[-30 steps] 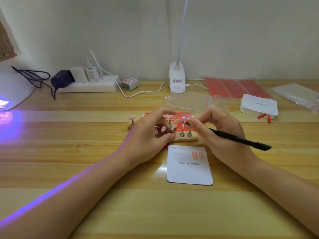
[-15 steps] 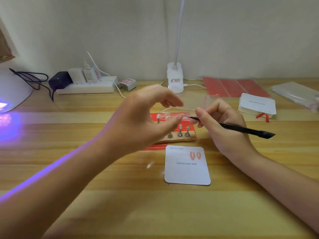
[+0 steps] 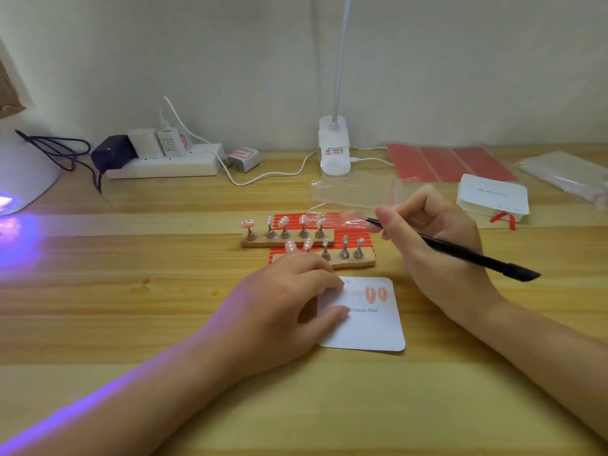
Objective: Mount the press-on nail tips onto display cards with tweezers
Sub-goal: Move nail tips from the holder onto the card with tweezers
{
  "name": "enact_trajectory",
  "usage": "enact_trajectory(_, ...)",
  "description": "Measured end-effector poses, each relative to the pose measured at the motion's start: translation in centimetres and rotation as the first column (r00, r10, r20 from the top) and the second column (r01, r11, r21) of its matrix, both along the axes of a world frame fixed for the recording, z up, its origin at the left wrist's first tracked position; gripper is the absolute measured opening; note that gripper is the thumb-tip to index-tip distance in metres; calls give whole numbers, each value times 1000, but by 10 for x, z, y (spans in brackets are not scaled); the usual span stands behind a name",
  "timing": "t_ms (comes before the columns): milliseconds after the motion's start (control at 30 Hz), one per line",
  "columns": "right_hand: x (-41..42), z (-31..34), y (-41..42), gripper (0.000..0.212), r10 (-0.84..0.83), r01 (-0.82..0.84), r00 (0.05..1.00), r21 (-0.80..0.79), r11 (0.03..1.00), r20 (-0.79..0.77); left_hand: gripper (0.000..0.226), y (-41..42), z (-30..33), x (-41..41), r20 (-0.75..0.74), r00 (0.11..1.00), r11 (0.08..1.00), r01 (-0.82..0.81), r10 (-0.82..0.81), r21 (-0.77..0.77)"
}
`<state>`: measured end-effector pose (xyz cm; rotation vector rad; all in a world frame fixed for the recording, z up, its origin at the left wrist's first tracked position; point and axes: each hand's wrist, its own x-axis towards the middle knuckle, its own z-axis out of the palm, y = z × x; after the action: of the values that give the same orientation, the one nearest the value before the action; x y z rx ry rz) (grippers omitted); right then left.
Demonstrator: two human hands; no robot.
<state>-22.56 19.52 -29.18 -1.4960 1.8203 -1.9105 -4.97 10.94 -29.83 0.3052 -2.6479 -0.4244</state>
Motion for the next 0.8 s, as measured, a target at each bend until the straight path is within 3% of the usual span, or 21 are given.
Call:
enact_trajectory(200, -14, 25, 10, 15, 56, -88, 983, -184, 979, -173, 39, 2, 0, 0, -11, 1000, 1000, -8, 9, 23)
enact_trajectory(433, -14, 2, 42, 29, 91, -134, 772, -21, 991, -629, 41, 4, -1, 0, -29, 999, 999, -37, 38, 23)
enact_trajectory(800, -13, -14, 35, 31, 131, -178, 538, 40, 983, -833, 40, 5, 0, -1, -32, 999, 999, -31, 32, 19)
